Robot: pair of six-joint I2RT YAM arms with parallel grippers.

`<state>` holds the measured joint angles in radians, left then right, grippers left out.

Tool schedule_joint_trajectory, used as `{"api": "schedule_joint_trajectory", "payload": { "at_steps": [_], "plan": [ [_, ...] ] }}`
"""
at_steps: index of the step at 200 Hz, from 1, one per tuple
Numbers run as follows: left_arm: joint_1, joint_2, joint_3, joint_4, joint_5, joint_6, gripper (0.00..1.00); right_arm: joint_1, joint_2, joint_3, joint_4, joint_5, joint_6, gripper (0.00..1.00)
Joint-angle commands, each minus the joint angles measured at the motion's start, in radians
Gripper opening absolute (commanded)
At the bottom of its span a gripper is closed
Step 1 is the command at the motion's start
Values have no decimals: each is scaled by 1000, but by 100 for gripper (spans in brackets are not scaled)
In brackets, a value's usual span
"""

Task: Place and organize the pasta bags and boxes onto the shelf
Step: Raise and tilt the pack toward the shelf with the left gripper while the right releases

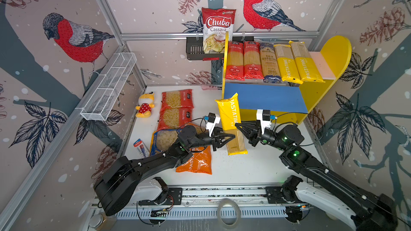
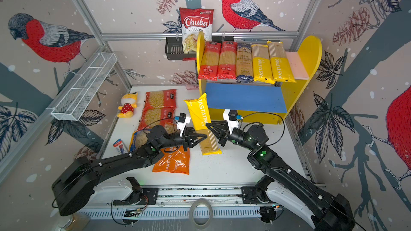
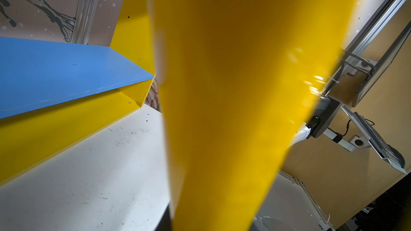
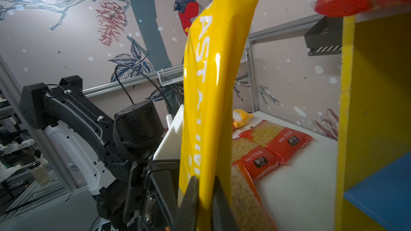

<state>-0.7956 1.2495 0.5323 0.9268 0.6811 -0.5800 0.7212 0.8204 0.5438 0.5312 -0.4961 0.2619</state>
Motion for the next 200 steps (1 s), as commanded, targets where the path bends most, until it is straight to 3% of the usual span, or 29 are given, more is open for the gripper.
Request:
{"api": "schedule_joint_trajectory", "payload": {
  "at_steps": [1,42,73,105,129,144,164,200],
  "plan": [
    [1,-14,17,61,-2,22,12,2,-14,-18,82,20,16,28],
    [4,-39,28,54,-84,45,8,0,-93,-97,65,140,59,57],
    [16,-77,36,50,-222,80,8,-20,-200,-207,81,298,196,76],
    [19,-120,55,53,-390,123,9,-31,-259,-356,182,335,405,79],
    [18,-142,32,171,-519,77,9,-5,-280,-472,365,309,522,79],
    [14,-140,11,265,-569,35,10,39,-278,-513,479,313,531,80],
    [-8,-126,21,302,-612,16,10,95,-256,-506,496,356,489,80],
    [-72,-75,65,323,-604,0,10,108,-145,-491,601,352,495,80]
  ]
}}
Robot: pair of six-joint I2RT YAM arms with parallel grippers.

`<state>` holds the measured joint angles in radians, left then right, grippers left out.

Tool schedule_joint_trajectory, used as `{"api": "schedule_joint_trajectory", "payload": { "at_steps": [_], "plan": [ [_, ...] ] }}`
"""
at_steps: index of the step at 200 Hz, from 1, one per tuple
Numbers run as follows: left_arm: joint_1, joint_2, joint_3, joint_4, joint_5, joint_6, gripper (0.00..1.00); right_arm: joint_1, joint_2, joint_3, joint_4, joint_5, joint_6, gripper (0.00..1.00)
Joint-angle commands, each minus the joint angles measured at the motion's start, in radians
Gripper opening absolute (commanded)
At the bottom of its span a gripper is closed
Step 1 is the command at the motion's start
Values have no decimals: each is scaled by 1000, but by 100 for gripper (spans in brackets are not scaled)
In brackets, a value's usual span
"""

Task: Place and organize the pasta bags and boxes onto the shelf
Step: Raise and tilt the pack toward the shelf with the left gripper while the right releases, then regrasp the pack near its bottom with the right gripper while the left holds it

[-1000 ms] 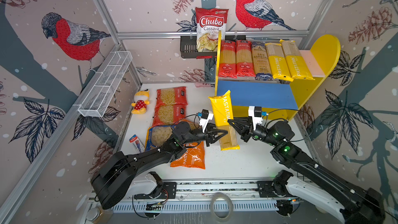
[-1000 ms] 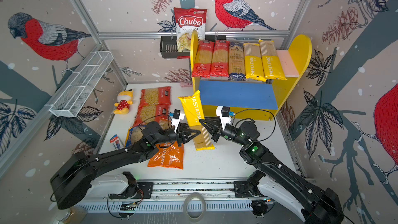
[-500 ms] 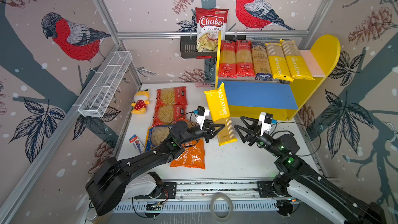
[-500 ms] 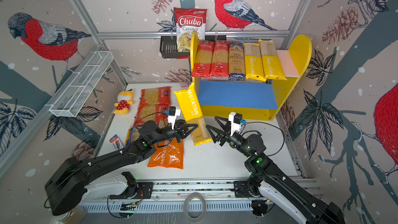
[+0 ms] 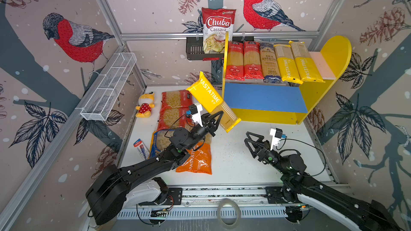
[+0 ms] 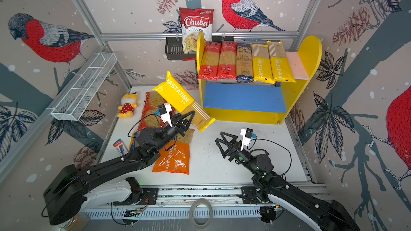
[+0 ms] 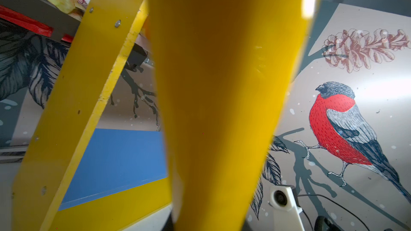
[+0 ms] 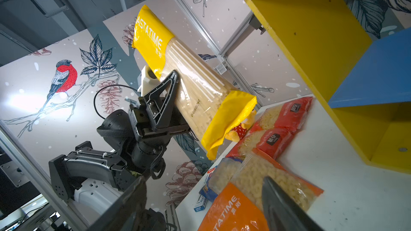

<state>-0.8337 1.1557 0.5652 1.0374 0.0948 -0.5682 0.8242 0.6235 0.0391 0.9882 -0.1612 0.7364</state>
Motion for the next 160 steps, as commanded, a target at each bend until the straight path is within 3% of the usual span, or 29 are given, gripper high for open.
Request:
{"api": "schedule_joint_trajectory", "payload": {
  "at_steps": [1,72,113,160],
  "plan": [
    [-36,20,33,213,-17,-12,10,5,55,14,148,17,22,80],
    [-94,53,59,257,12,-62,10,-26,277,57,463,-28,116,75],
    [-104,78,52,281,20,-90,10,-46,415,122,594,-99,178,61],
    [-104,79,53,260,24,-88,12,-46,532,159,711,-139,246,33]
  ]
}}
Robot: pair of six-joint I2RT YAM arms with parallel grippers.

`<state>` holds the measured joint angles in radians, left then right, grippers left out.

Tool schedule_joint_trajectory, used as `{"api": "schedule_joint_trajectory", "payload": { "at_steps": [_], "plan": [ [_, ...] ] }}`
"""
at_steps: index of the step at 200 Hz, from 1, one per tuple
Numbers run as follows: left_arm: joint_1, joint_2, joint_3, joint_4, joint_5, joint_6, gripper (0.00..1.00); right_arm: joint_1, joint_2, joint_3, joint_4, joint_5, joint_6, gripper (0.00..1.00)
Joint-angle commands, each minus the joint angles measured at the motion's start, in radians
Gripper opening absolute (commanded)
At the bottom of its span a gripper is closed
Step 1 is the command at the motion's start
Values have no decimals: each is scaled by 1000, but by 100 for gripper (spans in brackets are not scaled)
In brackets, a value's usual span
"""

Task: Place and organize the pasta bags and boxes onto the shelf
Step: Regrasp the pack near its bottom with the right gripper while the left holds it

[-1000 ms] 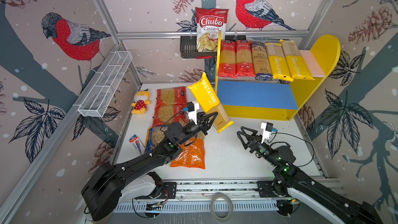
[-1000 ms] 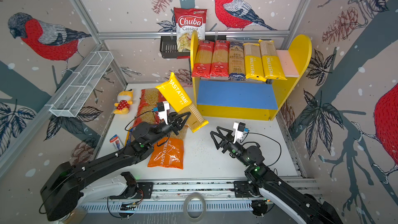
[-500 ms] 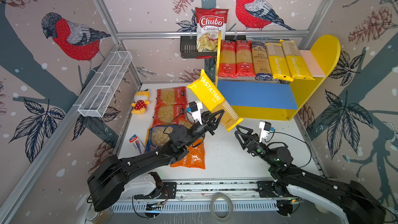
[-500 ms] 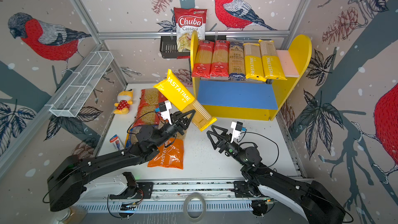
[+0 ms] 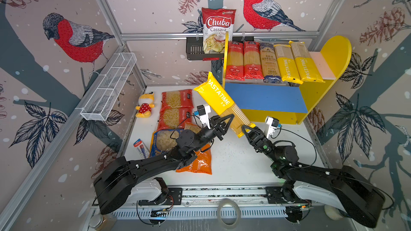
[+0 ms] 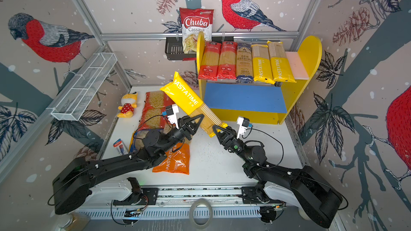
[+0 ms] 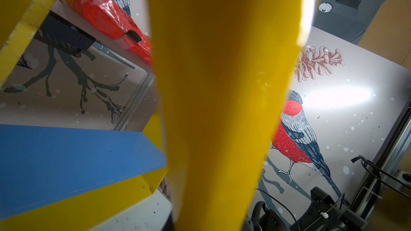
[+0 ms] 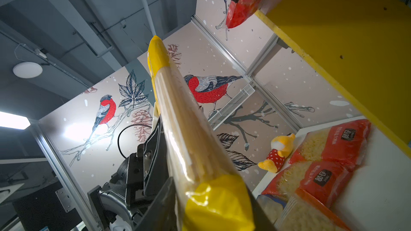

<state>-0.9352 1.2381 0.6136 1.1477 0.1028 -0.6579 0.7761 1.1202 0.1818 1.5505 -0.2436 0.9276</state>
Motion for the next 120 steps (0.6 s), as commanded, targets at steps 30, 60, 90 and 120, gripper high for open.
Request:
{"api": "schedule_joint_trajectory", "payload": {
  "at_steps": [30,60,90,120],
  "plan": [
    [-2,-1,2,159,14,-4,14,-5,80,16,222,-77,96,24],
    [-2,-14,-2,139,-3,6,25,-14,81,25,236,-110,114,14],
    [-2,-28,-2,107,-2,27,41,-26,43,30,208,-94,113,8],
    [-2,-29,-20,90,14,27,55,-36,-40,63,119,-78,96,4]
  ]
}}
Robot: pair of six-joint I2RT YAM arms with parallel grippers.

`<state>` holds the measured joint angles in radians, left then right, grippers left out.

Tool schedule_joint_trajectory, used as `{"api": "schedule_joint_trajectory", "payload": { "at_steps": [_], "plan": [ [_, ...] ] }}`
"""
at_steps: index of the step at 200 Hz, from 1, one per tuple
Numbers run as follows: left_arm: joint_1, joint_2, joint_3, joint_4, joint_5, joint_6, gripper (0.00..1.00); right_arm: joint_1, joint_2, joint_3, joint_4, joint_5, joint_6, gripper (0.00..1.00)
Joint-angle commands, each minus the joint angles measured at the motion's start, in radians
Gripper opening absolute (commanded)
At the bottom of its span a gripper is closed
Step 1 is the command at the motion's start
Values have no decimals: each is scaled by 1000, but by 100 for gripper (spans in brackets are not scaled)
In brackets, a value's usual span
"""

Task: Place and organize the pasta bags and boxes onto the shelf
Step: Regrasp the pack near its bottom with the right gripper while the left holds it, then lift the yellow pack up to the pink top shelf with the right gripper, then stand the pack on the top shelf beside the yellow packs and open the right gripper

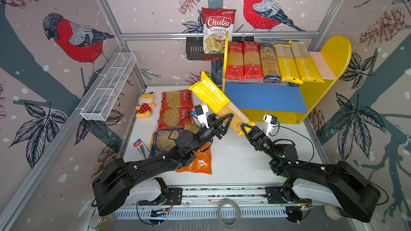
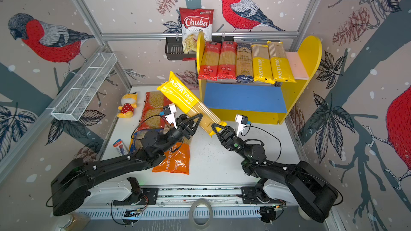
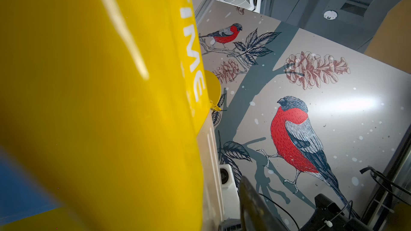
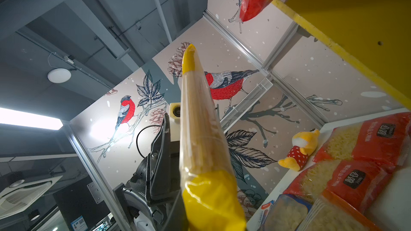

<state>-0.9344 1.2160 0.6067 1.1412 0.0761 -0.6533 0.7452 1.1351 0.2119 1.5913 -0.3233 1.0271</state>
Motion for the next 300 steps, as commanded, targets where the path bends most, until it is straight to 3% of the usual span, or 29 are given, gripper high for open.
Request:
{"api": "schedule_joint_trajectory", "payload": {
  "at_steps": [1,47,91,127,173,209,249,300],
  "plan": [
    [-3,-8,-14,97,42,22,55,-5,-58,34,73,3,-4,3],
    [-10,-41,-76,65,33,37,62,-39,-250,140,-198,57,-110,0],
    [-13,-67,-113,20,18,59,63,-161,-364,284,-385,94,-88,0],
    [-14,-57,-124,18,14,62,63,-313,-434,517,-797,216,-103,0],
    [-15,-31,-142,10,-5,65,63,-579,-362,790,-1174,266,-60,0],
    [-17,-25,-150,-29,-22,80,63,-799,-218,1033,-1448,157,-51,0],
    [-17,-39,-154,-80,-33,96,63,-1119,-83,1120,-1455,-91,137,0],
    [-16,-47,-162,-100,-39,96,63,-1173,48,1157,-1462,-128,190,0]
  ]
}}
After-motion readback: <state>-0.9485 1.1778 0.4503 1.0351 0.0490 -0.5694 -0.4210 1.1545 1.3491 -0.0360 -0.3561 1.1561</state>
